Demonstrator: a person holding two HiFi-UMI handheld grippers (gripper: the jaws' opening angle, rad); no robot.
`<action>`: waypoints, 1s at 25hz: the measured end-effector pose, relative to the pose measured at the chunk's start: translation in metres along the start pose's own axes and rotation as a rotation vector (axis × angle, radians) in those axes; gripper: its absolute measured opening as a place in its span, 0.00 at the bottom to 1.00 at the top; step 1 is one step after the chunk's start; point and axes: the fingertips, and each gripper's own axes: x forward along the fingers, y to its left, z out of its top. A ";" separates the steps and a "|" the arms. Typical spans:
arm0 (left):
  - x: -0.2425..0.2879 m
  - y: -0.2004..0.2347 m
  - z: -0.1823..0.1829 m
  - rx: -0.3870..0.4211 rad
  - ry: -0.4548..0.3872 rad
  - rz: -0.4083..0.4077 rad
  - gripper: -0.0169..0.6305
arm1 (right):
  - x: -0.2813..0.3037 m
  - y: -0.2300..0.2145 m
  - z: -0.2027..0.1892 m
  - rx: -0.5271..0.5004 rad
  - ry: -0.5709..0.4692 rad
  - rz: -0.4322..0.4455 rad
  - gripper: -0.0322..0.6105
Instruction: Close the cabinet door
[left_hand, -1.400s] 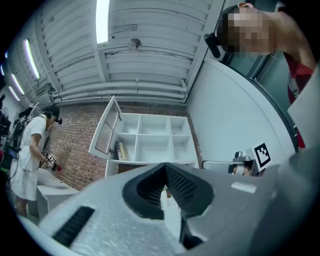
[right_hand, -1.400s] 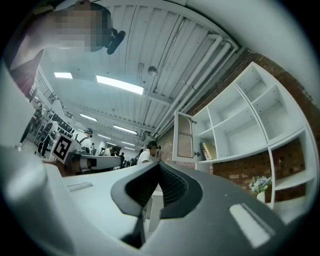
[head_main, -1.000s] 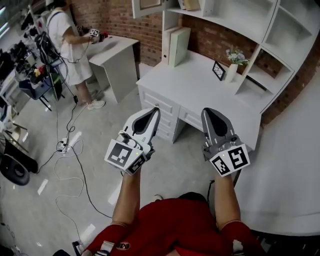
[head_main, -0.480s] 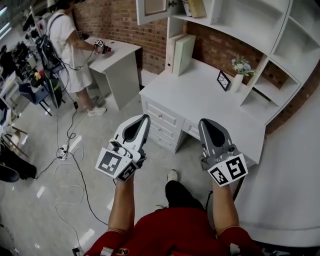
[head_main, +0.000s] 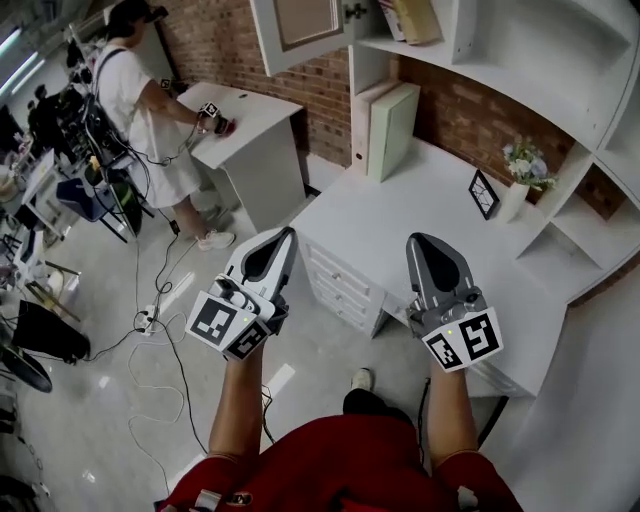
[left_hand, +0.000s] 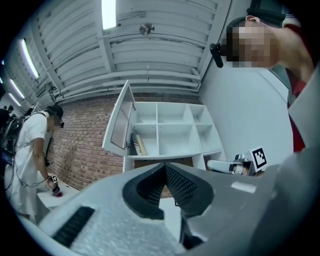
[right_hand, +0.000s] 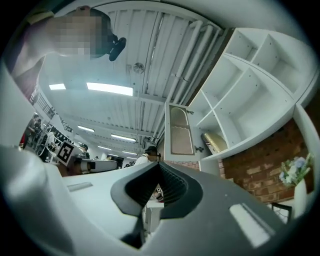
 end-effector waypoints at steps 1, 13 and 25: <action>0.015 0.009 -0.003 0.003 0.002 0.005 0.04 | 0.010 -0.016 -0.002 0.004 -0.005 0.001 0.07; 0.114 0.093 0.001 0.043 -0.023 0.071 0.04 | 0.087 -0.098 -0.022 0.023 -0.009 0.062 0.07; 0.152 0.207 0.015 0.035 -0.066 0.078 0.06 | 0.150 -0.099 -0.052 -0.026 0.043 0.012 0.07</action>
